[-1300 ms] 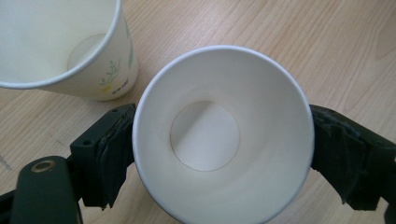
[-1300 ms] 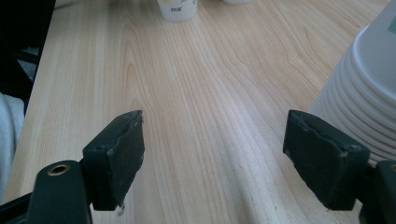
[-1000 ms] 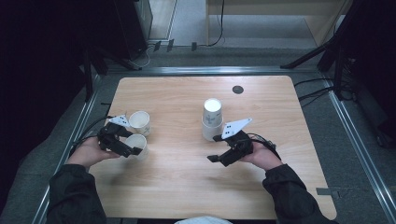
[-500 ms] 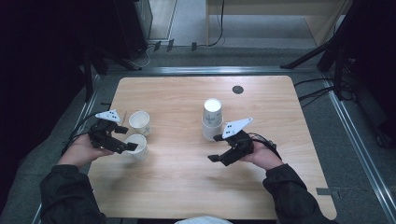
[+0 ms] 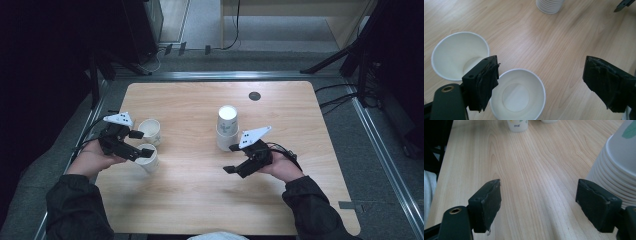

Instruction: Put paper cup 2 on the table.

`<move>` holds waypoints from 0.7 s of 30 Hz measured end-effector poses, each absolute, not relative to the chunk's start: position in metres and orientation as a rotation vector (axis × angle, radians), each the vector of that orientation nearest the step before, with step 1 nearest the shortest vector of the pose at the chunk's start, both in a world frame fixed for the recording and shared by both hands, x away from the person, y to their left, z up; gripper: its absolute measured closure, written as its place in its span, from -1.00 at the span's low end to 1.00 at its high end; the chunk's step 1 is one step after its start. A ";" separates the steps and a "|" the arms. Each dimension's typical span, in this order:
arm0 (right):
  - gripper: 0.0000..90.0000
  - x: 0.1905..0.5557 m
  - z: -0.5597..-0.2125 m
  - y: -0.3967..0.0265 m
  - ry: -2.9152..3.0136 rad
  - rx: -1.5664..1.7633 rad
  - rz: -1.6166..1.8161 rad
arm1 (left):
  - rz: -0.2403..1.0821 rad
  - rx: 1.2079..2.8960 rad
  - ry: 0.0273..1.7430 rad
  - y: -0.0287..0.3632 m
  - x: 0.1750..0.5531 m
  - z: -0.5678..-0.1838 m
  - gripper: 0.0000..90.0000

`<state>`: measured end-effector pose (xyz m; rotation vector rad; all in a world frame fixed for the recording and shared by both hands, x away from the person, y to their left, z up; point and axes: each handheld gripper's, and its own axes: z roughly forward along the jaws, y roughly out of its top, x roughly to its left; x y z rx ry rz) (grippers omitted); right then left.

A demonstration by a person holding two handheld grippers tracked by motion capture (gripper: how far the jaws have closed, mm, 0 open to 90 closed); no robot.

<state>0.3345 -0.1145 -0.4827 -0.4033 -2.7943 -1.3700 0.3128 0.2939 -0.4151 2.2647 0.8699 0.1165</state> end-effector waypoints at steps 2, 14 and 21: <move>-0.55 0.334 -0.483 -0.115 -2.797 -0.399 -1.366 | 0.108 2.260 0.874 0.291 0.314 -0.415 -0.69; -0.55 0.335 -0.481 -0.118 -2.801 -0.403 -1.366 | 0.082 2.230 0.853 0.262 0.321 -0.419 -0.68; -0.55 0.336 -0.479 -0.121 -2.795 -0.417 -1.381 | 0.089 2.225 0.828 0.242 0.321 -0.417 -0.68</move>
